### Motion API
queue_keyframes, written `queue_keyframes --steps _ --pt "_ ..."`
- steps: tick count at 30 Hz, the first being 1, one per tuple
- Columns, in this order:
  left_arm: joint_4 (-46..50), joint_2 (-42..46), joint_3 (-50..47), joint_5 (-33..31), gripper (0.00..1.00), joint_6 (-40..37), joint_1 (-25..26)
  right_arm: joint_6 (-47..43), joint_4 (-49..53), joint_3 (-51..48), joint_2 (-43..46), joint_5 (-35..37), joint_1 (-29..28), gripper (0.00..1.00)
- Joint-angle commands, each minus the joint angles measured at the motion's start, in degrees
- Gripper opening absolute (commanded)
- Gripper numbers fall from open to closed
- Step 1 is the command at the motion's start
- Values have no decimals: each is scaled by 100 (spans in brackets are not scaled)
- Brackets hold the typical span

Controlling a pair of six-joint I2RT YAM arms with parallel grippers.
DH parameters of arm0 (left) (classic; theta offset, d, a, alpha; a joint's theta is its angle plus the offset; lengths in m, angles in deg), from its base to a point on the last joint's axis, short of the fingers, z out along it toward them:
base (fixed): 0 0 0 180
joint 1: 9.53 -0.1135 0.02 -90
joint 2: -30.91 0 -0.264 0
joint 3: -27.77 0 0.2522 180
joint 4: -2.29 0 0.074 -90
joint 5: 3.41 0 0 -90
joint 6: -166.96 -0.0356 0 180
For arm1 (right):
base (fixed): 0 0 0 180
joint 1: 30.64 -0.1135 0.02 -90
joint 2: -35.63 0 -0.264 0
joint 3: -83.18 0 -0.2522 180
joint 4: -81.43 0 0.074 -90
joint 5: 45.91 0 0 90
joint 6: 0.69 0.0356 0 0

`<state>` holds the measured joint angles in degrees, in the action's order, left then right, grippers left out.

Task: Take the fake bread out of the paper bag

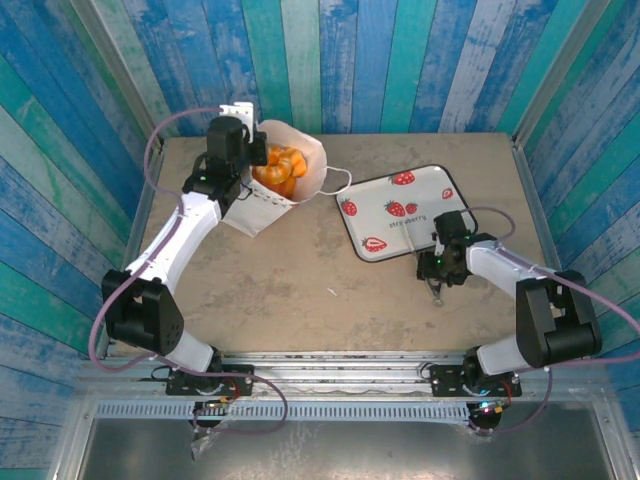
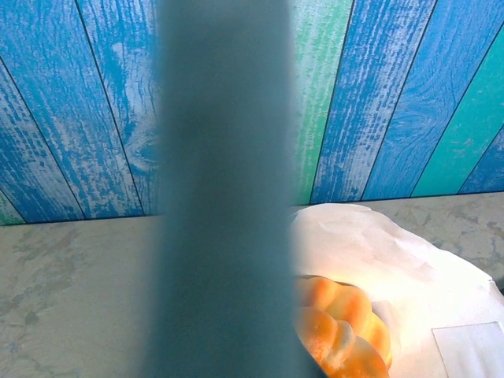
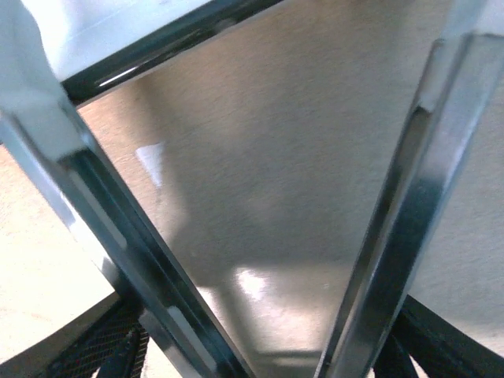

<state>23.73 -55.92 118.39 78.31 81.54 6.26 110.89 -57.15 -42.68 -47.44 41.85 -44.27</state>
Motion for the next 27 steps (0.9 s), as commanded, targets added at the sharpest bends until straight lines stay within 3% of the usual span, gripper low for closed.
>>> queue_keyframes --steps 1,11,16,23,27 --pt "-346 474 -13 -91 0 32 -32 252 298 25 -272 57 -357 68" --pt "-349 518 -47 -73 0 23 -41 496 83 163 -602 305 -916 54" --pt "-354 509 -52 -74 0 34 -41 428 61 83 -451 261 -1093 53" --pt "-380 504 -57 -47 0 69 -41 790 -197 -89 -395 519 -1134 72" --pt "-356 509 -39 -48 0 47 -41 994 -278 -139 -335 645 -1133 76"
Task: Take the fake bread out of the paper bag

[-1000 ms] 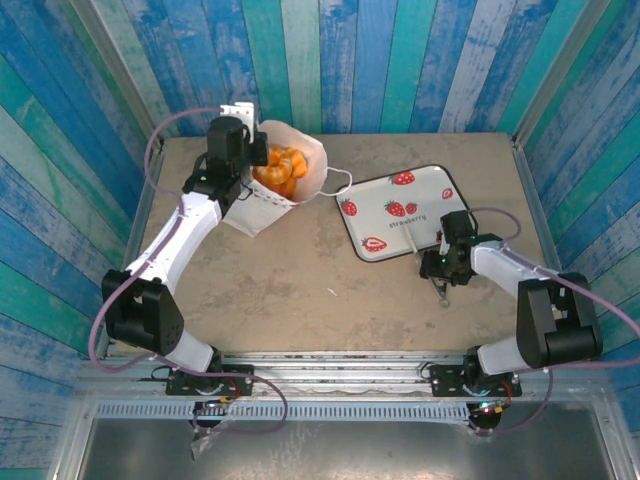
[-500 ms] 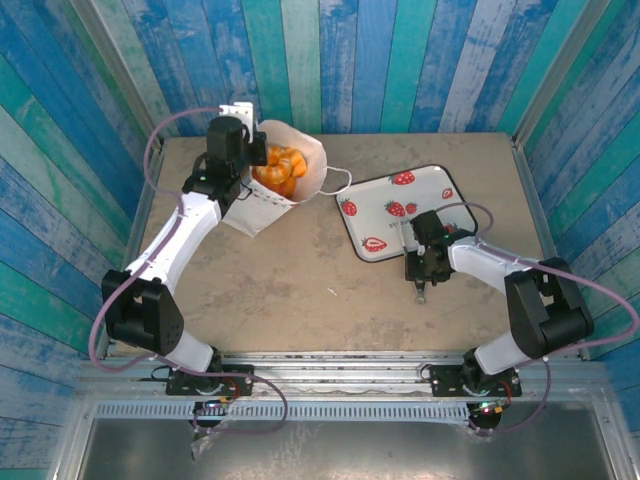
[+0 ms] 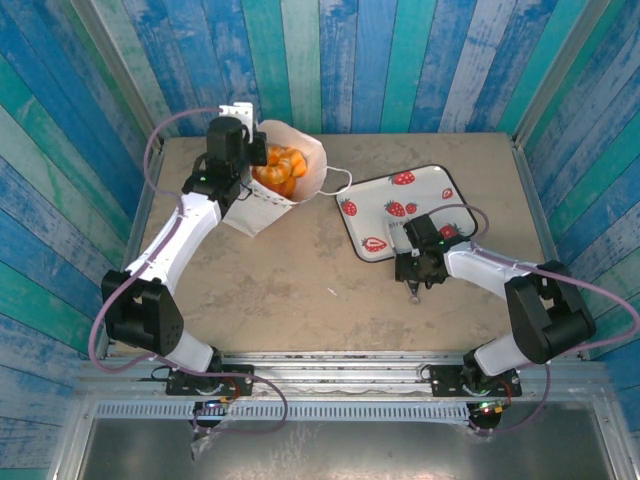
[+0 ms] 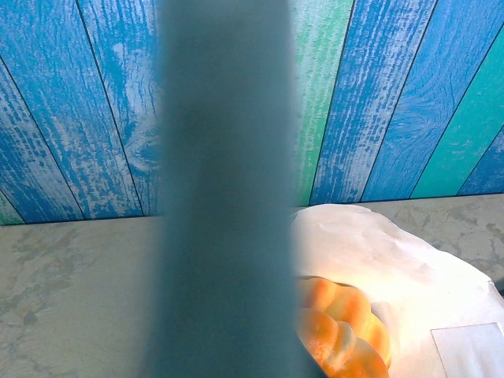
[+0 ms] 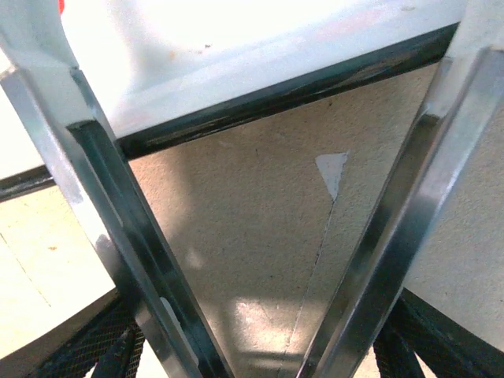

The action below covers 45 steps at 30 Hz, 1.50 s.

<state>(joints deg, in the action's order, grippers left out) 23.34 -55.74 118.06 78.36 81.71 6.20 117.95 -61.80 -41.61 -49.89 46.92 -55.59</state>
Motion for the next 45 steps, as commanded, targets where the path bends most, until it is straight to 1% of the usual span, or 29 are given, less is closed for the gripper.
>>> queue_keyframes --steps 1,4,6,9,12,15,17,19,22,25,30,36,41,45 --pt "-303 498 8 -57 0 26 -35 297 185 -248 -88 147 -1 77" --pt "-314 501 3 -73 0 18 -35 335 203 -220 -112 143 -10 82" --pt "-323 500 6 -68 0 25 -35 358 222 -176 -155 160 -26 83" --pt "-325 509 -1 -66 0 34 -37 384 237 -125 -215 188 -45 83" --pt "-325 518 -11 -90 0 35 -41 347 293 -52 -290 192 -68 78" --pt "-325 539 -20 -125 0 21 -33 296 336 -9 -341 191 -88 69" --pt "-329 555 -37 -148 0 26 -37 266 320 -21 -326 181 -97 59" --pt "-333 562 -53 -146 0 26 -35 226 299 -27 -292 189 -98 47" --pt "-316 581 -55 -164 0 25 -35 177 370 18 -167 272 -98 37" --pt "-316 625 -85 -161 0 26 -35 40 438 80 162 357 -105 28" --pt "-325 688 -164 -155 0 76 -35 -304 493 309 794 220 -115 21" --pt "-403 761 -274 -133 0 179 -35 -735 242 575 1511 -324 -115 21" --pt "-482 773 -372 -24 0 275 -35 -905 7 824 1650 -835 -115 19" --pt "-535 801 -442 154 0 319 -35 -861 -252 950 1550 -1309 -102 26"
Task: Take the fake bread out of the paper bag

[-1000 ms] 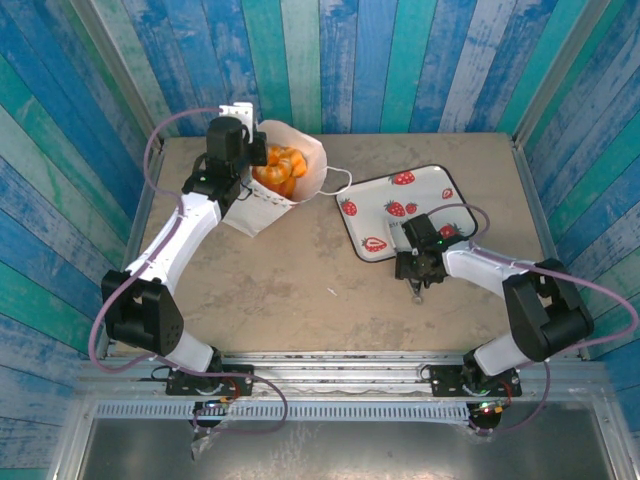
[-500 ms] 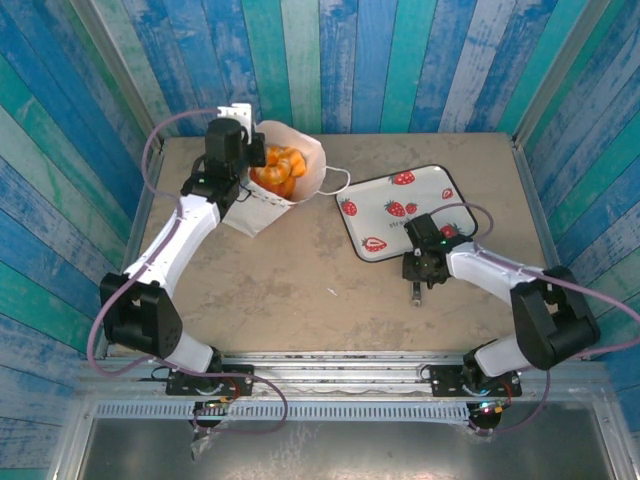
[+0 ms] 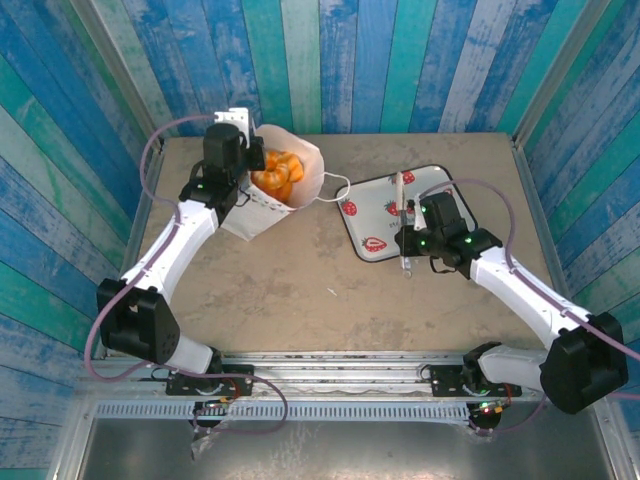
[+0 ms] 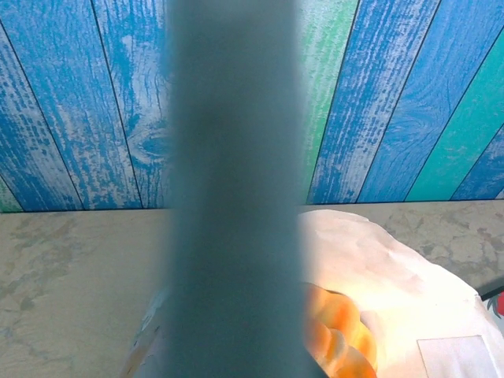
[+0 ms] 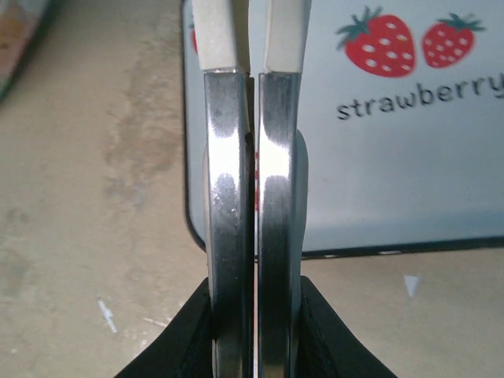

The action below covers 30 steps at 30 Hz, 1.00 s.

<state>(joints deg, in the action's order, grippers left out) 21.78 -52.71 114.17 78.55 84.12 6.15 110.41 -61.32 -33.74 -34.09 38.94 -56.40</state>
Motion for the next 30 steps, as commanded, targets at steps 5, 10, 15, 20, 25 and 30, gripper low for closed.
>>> queue_keyframes --steps 5,10,15,20,25,30 --pt "-436 478 -49 314 0 -17 -32 -36 -450 335 -269 -995 14 31" --pt "-500 412 11 566 0 -151 -35 -12 -426 421 -368 -1153 77 42" --pt "-595 374 -4 618 0 -214 -30 -3 -372 437 -341 -1256 183 44" --pt "-646 348 -18 675 0 -266 -30 -18 -241 476 -297 -1326 288 37" --pt "-726 344 -78 855 0 -385 -31 -98 156 622 -218 -1223 313 29" --pt "-802 325 -130 1234 1 -595 -29 -47 572 866 81 -1310 313 29"
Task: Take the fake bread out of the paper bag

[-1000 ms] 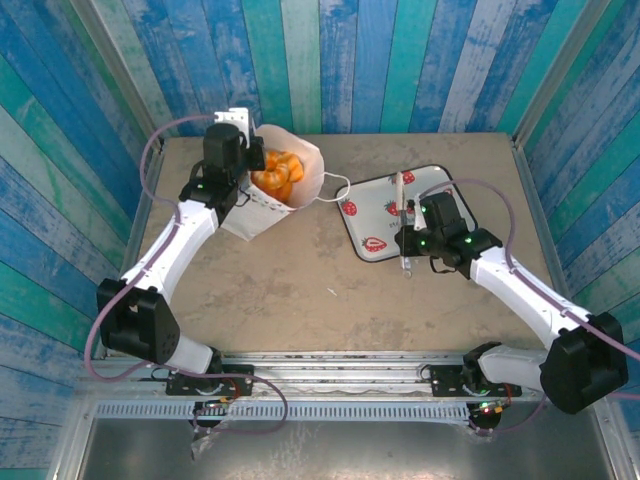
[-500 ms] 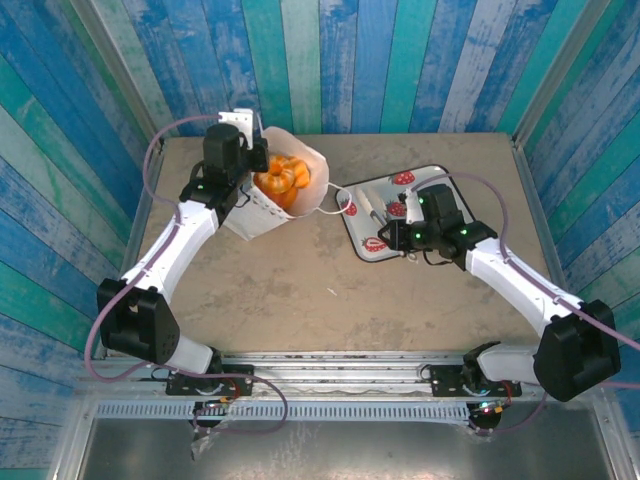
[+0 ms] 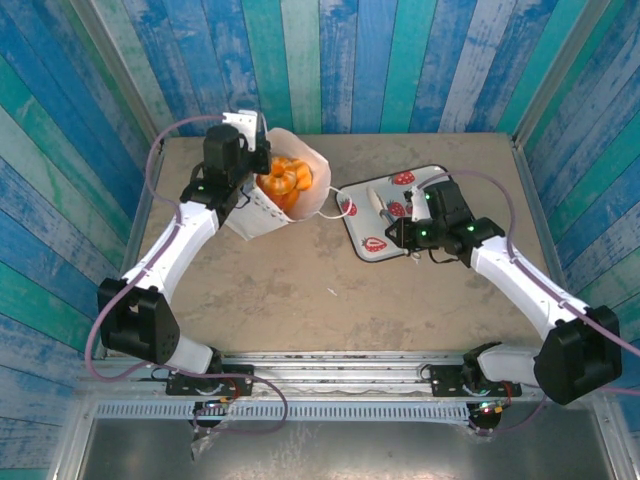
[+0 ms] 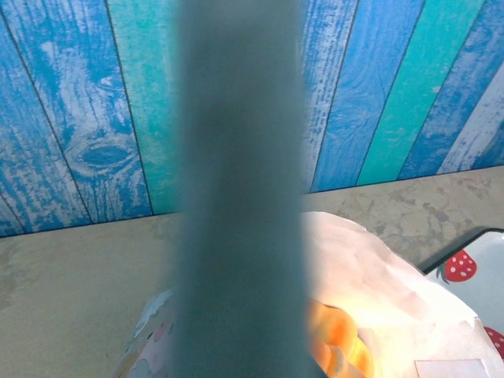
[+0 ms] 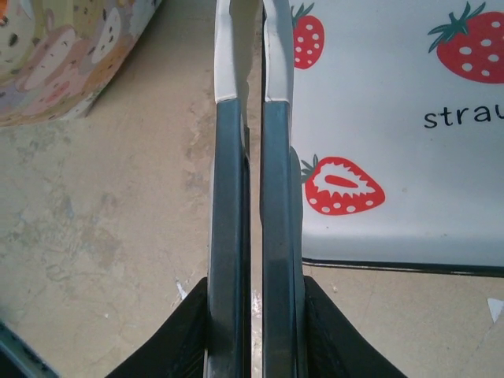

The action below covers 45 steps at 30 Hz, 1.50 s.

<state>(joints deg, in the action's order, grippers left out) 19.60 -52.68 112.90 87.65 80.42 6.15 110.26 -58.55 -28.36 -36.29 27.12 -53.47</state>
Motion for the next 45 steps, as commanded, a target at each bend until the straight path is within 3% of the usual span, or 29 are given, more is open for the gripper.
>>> queue_keyframes --steps 1,10,17,25,45 --pt "-588 301 7 377 1 -260 -30 -21 454 446 351 -161 16 29" --pt "-474 131 115 465 1 -338 -29 -37 1862 1849 268 -648 -27 30" --pt "-400 -24 245 489 1 -277 -30 162 2075 2584 -312 -1729 -174 33" --pt "-478 -28 168 565 1 -255 -12 254 2302 3246 -1042 -2284 -419 37" --pt "-331 71 144 634 1 -477 49 321 2824 4474 -2635 -2724 -542 45"
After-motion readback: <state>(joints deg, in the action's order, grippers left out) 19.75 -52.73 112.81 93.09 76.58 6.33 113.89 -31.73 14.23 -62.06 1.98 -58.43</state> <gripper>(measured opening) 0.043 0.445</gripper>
